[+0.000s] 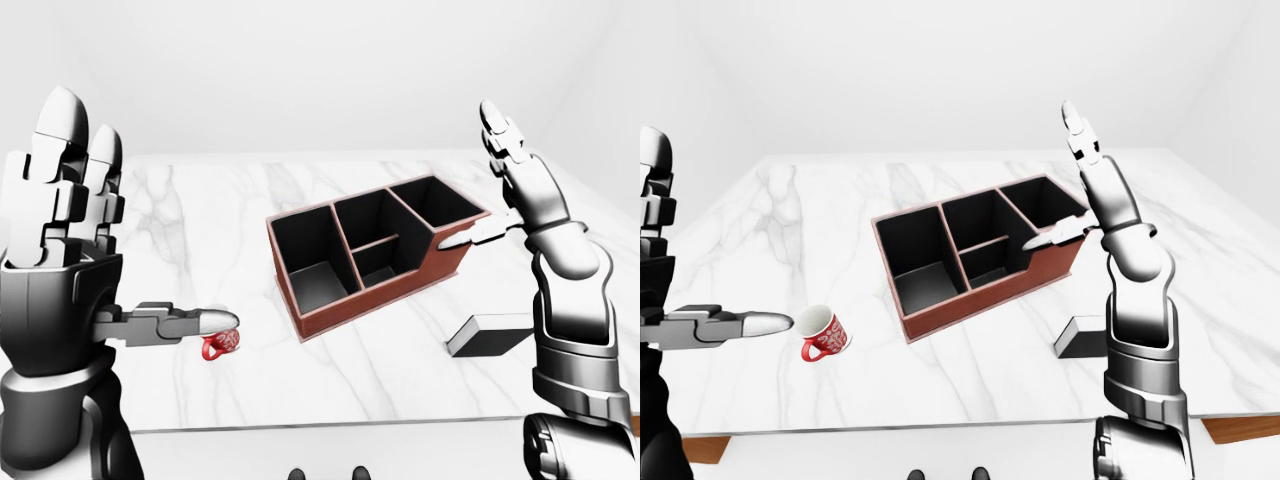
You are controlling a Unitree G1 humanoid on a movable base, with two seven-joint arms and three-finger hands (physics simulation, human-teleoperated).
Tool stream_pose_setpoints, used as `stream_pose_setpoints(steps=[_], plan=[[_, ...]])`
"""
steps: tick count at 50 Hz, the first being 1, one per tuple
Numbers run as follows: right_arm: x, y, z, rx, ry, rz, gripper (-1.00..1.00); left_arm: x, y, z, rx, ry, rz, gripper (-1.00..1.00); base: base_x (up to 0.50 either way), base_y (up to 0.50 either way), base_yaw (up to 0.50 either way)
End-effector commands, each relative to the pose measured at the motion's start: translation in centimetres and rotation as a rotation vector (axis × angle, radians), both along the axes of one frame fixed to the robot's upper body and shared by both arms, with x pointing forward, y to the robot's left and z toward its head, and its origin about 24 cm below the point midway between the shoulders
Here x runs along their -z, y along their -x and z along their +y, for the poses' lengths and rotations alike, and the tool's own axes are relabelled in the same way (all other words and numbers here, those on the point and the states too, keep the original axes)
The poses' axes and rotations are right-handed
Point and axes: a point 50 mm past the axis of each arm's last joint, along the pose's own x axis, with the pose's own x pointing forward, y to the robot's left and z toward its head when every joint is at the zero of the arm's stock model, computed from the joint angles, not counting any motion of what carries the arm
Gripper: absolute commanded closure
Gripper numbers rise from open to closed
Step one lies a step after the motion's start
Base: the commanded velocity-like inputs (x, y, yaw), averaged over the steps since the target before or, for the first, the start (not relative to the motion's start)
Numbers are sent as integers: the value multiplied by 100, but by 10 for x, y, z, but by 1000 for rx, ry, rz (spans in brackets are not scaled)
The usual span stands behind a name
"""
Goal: Pick up the book and place it in the back compartment of the caddy.
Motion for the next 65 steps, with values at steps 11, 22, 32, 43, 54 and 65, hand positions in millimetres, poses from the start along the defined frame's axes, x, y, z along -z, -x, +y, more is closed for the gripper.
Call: stream_pose_setpoints(steps=[11, 22, 32, 43, 54, 65], plan=[[10, -9, -28, 57, 125, 124, -100, 0, 1, 3, -14, -2, 3, -95, 0, 0, 0], [16, -8, -29, 42, 181, 131, -100, -2, 3, 4, -17, -8, -9, -95, 0, 0, 0], [24, -8, -35, 58, 229, 148, -100, -3, 4, 4, -18, -12, -12, -95, 0, 0, 0], [40, -12, -45, 111, 240, 224, -100, -3, 5, 3, -17, -14, -15, -95, 0, 0, 0], [60, -15, -51, 160, 255, 291, -100, -1, 3, 4, -18, -9, 0, -95, 0, 0, 0], [78, -18, -58, 203, 273, 366, -100, -1, 2, 4, -17, -11, -3, -94, 0, 0, 0]])
